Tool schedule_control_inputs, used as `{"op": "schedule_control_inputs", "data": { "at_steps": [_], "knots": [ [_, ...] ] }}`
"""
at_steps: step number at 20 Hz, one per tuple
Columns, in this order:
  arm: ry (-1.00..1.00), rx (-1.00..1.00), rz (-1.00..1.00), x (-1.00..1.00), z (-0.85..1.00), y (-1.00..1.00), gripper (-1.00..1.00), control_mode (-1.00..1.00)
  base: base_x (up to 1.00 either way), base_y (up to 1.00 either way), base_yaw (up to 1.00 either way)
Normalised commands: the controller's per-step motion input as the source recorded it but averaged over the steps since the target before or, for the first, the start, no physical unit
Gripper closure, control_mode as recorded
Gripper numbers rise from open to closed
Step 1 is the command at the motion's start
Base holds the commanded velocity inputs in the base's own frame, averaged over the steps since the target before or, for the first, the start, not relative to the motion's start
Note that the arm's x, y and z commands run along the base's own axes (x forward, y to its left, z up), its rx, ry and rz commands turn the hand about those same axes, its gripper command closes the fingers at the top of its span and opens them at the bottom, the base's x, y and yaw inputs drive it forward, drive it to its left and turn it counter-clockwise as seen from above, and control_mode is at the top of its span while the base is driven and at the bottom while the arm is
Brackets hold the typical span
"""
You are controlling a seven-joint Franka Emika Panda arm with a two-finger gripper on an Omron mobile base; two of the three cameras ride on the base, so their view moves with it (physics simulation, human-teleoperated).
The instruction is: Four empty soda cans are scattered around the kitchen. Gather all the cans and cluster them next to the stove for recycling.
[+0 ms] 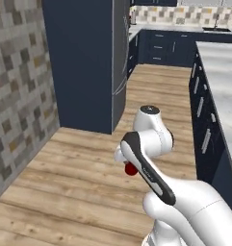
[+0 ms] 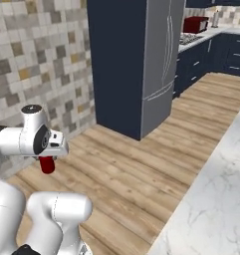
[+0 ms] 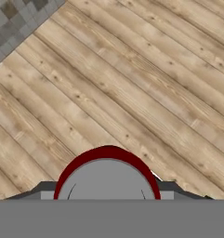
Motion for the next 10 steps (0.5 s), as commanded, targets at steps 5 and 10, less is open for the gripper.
{"op": "schedule_control_inputs", "data": {
  "at_steps": [5, 10],
  "knots": [
    [0.0, 0.0, 0.0, 0.0, 0.0, 0.0, 1.0, 1.0, 0.73, 0.0, -0.09],
    [0.0, 0.0, 0.0, 0.0, 0.0, 0.0, 1.0, 1.0, 0.72, 0.0, -0.06]
  ]
}}
